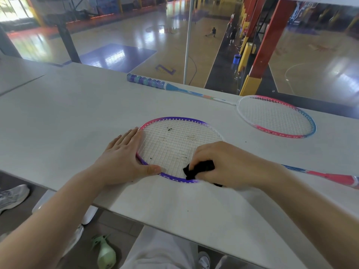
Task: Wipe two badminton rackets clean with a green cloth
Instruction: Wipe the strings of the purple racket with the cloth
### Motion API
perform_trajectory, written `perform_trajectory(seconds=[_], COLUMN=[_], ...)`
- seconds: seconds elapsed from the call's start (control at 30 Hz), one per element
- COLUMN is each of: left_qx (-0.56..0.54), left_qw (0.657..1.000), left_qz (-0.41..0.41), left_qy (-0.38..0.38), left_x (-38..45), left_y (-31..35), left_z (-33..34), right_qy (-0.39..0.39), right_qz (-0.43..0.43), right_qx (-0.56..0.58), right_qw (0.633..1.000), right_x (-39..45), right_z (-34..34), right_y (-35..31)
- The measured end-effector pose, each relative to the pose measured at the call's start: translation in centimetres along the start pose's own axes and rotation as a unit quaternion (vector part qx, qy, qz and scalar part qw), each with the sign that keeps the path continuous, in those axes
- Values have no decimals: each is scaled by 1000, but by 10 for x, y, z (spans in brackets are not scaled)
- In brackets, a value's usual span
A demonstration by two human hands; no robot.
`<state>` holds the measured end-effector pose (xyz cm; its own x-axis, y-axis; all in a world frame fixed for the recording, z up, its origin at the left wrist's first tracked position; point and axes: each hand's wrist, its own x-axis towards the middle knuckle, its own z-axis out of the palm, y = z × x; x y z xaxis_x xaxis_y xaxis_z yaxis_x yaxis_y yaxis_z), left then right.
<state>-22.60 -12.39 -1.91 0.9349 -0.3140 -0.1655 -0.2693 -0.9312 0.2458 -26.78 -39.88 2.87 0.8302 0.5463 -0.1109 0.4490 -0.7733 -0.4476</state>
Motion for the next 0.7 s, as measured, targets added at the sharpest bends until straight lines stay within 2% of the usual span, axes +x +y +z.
perform_trajectory(seconds=[0.23, 0.33, 0.5, 0.6, 0.7], left_qx=[-11, -10, -6, 1, 2], left_qw=[1000, 1000, 1000, 1000, 1000], left_qz=[-2, 1, 4, 3, 3], left_qy=[11, 14, 21, 27, 28], left_x=[0, -1, -2, -2, -2], left_y=[0, 1, 1, 1, 1], left_z=[1, 1, 0, 0, 0], right_qy=[98, 155, 217, 211, 180], right_qz=[47, 88, 157, 165, 135], right_qx=[-40, -47, -123, -136, -113], right_qw=[993, 983, 956, 954, 968], right_x=[26, 42, 73, 79, 69], right_z=[0, -5, -13, -10, -7], right_y=[14, 28, 49, 48, 37])
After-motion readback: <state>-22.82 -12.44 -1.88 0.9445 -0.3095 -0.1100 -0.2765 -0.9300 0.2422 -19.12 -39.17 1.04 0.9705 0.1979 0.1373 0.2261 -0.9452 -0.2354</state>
